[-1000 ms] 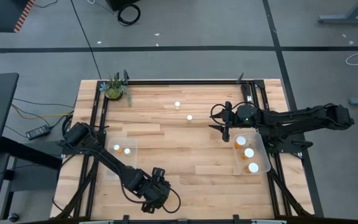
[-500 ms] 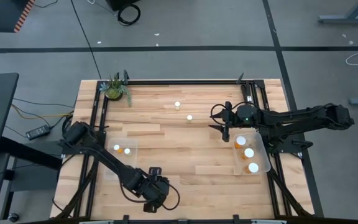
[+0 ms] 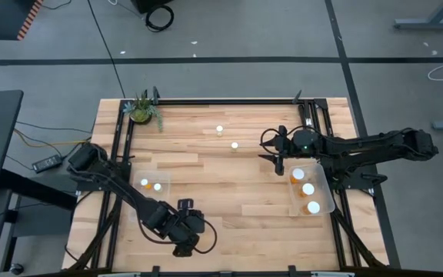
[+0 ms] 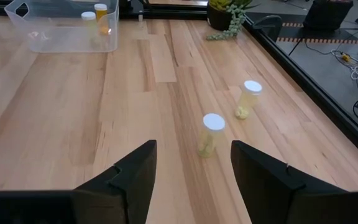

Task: Pick and place medicine bottles into bin by pill shape (circle, oval)
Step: Put the big yellow pill bottle into the right transparent bin

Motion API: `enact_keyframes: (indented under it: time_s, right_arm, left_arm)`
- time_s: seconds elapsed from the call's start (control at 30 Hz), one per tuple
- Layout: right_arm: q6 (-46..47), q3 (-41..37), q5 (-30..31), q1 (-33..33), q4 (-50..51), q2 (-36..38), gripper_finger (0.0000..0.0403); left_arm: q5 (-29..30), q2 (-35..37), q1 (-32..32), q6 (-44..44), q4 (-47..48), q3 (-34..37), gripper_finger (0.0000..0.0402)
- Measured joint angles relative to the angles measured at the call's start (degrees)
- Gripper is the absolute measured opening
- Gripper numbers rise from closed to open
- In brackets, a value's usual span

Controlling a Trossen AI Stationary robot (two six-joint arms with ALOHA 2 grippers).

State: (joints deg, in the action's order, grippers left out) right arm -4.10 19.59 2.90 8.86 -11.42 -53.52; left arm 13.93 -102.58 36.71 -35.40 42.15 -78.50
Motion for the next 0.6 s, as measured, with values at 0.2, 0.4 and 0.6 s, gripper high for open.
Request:
enact_keyframes:
  time_s: [0.2, 0.4, 0.6]
  right_arm:
    - [0.0, 0.0, 0.0, 0.0, 0.1, 0.0, 0.0213]
    - [0.6, 0.0, 0.0, 0.0, 0.2, 0.0, 0.0213]
    - [2.9, 0.0, -1.5, 0.0, 2.2, 0.0, 0.0213]
  left_arm:
    - [0.5, 0.4, -1.4, 1.5, 0.1, 0.0, 0.022]
    - [1.0, 0.4, -5.1, 6.5, -1.2, 0.0, 0.0237]
    - [1.1, -0.7, -9.6, 15.3, -3.4, 0.1, 0.0222]
